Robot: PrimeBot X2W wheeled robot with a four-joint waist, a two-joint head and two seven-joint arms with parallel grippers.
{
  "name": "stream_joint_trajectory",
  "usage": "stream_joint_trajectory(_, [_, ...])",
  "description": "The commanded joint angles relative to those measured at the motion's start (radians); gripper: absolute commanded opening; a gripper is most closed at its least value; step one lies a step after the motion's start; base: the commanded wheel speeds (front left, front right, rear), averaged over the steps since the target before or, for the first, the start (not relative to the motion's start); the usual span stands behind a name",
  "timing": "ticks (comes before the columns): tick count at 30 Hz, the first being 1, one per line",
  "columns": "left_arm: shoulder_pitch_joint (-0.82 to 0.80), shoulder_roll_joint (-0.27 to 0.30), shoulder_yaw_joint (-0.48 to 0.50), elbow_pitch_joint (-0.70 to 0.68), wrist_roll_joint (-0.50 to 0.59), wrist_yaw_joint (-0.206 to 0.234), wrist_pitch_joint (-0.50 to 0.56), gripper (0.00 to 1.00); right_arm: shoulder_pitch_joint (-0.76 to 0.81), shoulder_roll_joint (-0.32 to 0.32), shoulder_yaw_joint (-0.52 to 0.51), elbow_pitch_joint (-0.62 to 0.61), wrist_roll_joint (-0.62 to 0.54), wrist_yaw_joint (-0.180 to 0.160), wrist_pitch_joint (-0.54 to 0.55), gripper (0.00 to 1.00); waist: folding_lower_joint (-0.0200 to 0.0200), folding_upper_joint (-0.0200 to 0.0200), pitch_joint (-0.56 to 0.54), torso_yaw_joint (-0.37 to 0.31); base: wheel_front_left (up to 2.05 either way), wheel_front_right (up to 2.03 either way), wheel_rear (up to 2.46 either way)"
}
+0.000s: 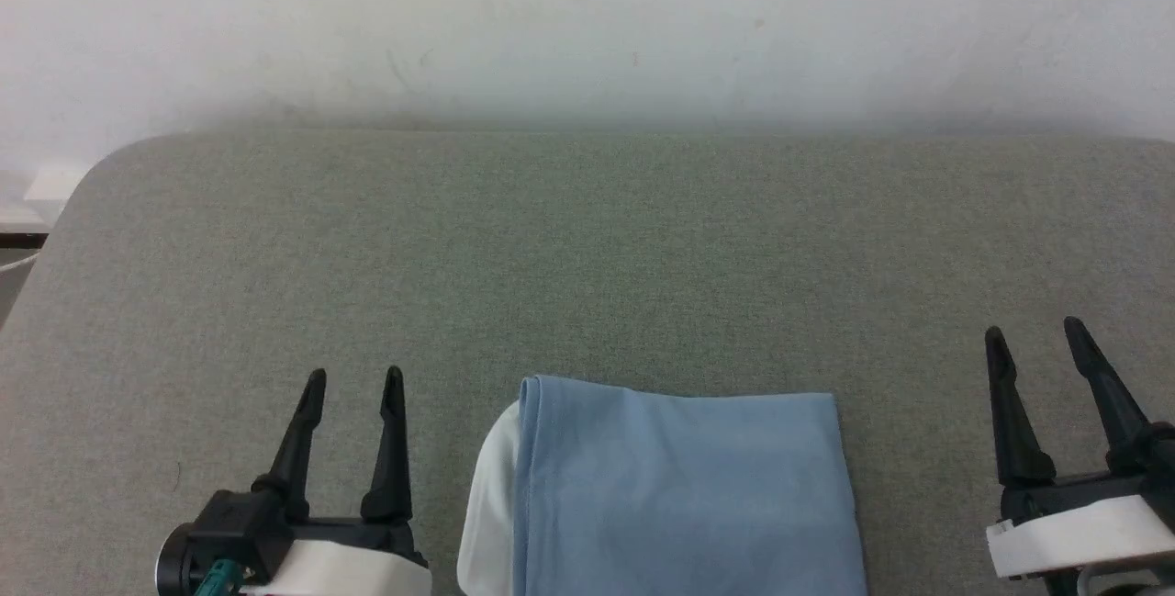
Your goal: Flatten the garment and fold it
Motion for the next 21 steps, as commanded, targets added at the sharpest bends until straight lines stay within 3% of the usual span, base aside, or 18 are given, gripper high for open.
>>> stream_joint_trajectory(1, [0.012, -0.001, -0.001, 0.0, 0.007, -0.005, -0.005, 1.0, 0.009, 0.011, -0.007, -0.009, -0.01, -0.001, -0.009, 1.0, 0.0, 0.0, 0.002, -0.001, 0.0, 0.0, 0.0])
stream_joint_trajectory(6, [0.012, -0.001, 0.001, 0.0, 0.025, -0.009, -0.005, 1.0, 0.033, 0.046, -0.012, -0.027, -0.026, -0.001, -0.015, 1.0, 0.0, 0.0, 0.011, -0.004, 0.0, 0.0, 0.0])
stream_joint_trajectory(11, [0.002, -0.001, 0.002, -0.003, 0.031, -0.014, -0.005, 1.0, 0.039, 0.028, 0.001, -0.045, -0.012, -0.001, 0.03, 1.0, 0.0, 0.0, 0.025, 0.002, 0.0, 0.0, 0.0])
stream_joint_trajectory(15, [-0.009, -0.001, 0.0, -0.005, 0.033, -0.014, -0.005, 1.0, 0.035, -0.026, 0.057, -0.063, 0.094, -0.001, 0.186, 1.0, 0.0, 0.0, 0.049, 0.007, 0.0, 0.0, 0.0])
stream_joint_trajectory(21, [-0.028, -0.001, -0.013, 0.004, 0.034, -0.016, -0.005, 1.0, 0.043, -0.148, 0.123, -0.11, 0.366, -0.001, 0.575, 1.0, 0.0, 0.0, 0.091, 0.022, 0.0, 0.0, 0.0])
